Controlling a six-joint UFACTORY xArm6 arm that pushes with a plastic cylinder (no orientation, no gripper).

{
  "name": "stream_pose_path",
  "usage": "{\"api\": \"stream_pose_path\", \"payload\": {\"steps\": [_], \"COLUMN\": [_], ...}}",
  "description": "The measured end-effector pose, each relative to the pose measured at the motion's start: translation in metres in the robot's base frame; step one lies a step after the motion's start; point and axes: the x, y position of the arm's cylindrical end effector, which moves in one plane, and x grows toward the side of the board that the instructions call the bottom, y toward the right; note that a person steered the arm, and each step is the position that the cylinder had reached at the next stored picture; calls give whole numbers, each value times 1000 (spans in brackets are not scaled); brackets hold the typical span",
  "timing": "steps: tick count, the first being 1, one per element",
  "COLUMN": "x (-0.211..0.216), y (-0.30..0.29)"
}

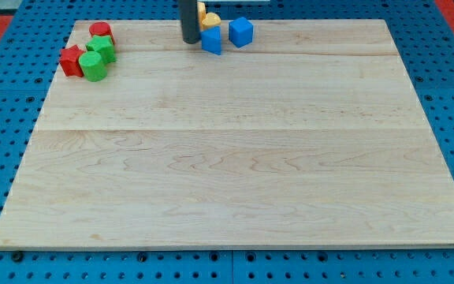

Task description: Push the triangle into the blue cube

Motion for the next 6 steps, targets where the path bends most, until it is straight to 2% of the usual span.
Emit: {"api": "stream_pose_path", "payload": {"steps": [1, 2, 4, 6], "x": [2, 36, 45, 45], "y": [29, 21, 101, 107]}}
